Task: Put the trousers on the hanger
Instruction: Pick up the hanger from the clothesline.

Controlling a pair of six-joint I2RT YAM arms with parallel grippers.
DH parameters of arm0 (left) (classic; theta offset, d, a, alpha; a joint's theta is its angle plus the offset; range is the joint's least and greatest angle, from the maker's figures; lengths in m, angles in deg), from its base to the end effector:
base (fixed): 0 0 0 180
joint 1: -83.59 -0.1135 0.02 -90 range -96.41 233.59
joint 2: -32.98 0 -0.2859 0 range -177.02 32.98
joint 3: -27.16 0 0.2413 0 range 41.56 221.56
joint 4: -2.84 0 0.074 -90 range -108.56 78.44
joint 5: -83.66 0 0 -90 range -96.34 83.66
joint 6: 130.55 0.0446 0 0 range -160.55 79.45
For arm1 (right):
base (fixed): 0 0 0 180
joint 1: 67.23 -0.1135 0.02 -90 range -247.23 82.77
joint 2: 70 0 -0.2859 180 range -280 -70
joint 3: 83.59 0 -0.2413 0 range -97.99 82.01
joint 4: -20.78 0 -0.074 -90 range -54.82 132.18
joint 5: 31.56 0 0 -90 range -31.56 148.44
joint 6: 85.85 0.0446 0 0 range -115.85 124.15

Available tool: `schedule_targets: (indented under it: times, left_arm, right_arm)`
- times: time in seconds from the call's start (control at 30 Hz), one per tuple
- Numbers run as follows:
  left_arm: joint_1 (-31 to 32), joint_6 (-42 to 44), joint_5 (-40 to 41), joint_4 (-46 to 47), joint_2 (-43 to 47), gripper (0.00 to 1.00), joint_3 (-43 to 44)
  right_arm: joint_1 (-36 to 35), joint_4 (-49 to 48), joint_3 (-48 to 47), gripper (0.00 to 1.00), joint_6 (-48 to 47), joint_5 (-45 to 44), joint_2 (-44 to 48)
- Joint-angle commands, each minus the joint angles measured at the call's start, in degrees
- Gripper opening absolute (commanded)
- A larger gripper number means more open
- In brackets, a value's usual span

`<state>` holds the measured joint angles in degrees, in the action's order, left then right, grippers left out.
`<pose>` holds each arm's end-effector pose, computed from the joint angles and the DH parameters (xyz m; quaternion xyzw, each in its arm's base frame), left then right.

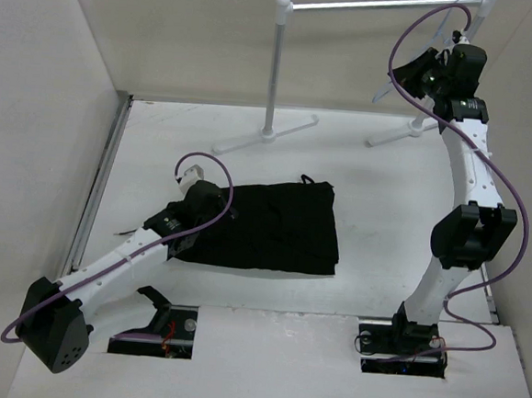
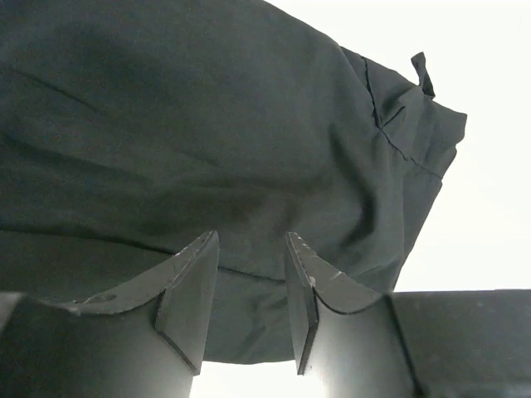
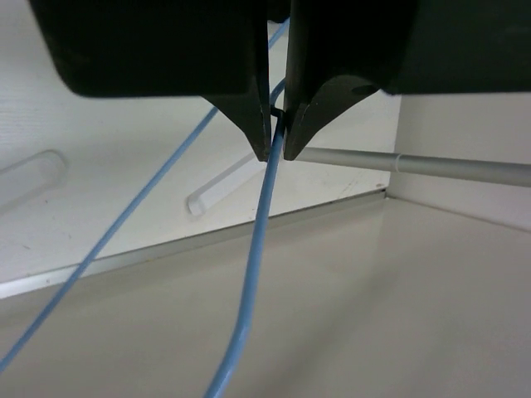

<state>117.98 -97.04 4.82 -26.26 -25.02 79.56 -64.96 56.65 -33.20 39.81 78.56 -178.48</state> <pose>0.1744 -0.1089 0.2654 -0.2133 0.8566 -0.2687 0.3854 0.4480 -0.0024 0.4422 0.1526 0.7721 0.3052 0.5361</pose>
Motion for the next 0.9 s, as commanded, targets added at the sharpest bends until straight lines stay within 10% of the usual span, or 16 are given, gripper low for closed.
schedule_targets:
  times: [0.0,0.43,0.87]
  left_arm:
    - [0.3,-0.4,0.4,-0.8,-0.2,0.36,1.7]
    - [-1.7,4.1,-3.2,-1.8,-3.6,0.63,13.5]
    - [3.1,13.8,-10.2,-5.7,-19.6,0.57,47.7]
  right_arm:
    - [-0.4,-4.9,-3.3,0.11,-1.2,1.7,3.8]
    - [-3.2,-2.1,1.7,0.07,-6.1,2.6,13.5]
    - [-16.9,0.0,40.0,0.07,-6.7,-7.9,39.6]
